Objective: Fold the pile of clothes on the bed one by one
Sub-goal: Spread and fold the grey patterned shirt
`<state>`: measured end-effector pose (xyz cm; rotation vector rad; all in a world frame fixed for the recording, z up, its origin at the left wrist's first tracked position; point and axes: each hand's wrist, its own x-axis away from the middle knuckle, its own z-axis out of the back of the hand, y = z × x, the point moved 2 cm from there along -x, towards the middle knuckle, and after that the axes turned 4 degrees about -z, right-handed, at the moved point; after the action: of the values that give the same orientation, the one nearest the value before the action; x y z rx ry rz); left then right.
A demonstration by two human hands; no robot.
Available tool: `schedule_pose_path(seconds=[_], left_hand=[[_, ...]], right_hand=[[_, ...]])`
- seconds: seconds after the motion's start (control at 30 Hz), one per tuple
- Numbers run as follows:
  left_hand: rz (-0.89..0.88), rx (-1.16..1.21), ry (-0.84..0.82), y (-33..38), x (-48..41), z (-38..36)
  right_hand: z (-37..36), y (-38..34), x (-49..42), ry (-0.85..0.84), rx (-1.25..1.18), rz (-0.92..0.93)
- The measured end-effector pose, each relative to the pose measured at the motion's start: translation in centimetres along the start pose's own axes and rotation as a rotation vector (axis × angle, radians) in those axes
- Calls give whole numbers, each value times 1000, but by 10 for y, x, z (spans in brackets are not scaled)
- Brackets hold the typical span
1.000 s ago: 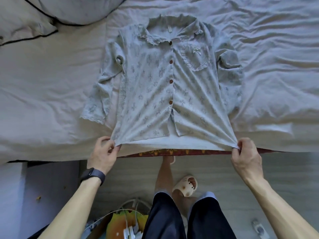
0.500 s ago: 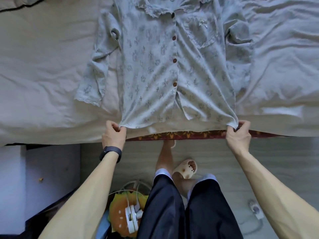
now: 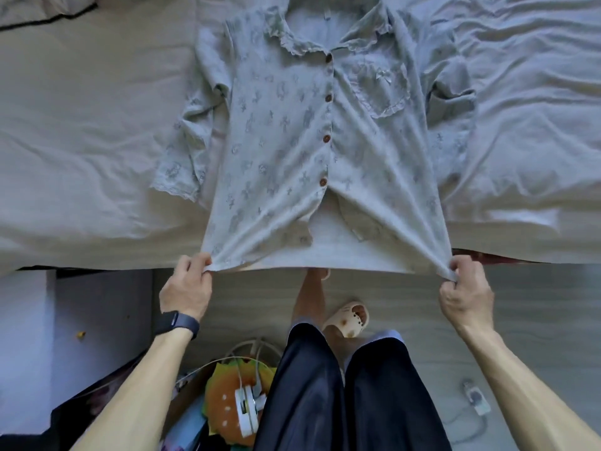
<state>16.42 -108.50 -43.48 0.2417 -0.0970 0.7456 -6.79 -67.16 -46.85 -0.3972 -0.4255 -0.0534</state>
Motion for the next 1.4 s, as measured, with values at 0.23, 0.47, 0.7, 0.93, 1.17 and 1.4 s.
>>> schedule_pose_path(seconds=[0.23,0.47,0.7,0.93,1.17,1.4], left_hand=[[14,-278,-469,20,-26,-46],[-318,-82,-377,131,-20,-89],[-106,-45,-351,171,-48,-123],[-315,12,-354,156,-32,-100],[-422,-239,-701,159,0,-101],[-353,-147,-503,152,-51,-67]], right_hand=[[-36,-4,-23,-87,115,-202],[-74,-86,9,-157,164,369],[-123,-111,-31,-69,382,362],[-101,-102,-4,-101,217,500],[-117,-91,36,-603,387,497],[-53,-70,-25,-131,-128,4]])
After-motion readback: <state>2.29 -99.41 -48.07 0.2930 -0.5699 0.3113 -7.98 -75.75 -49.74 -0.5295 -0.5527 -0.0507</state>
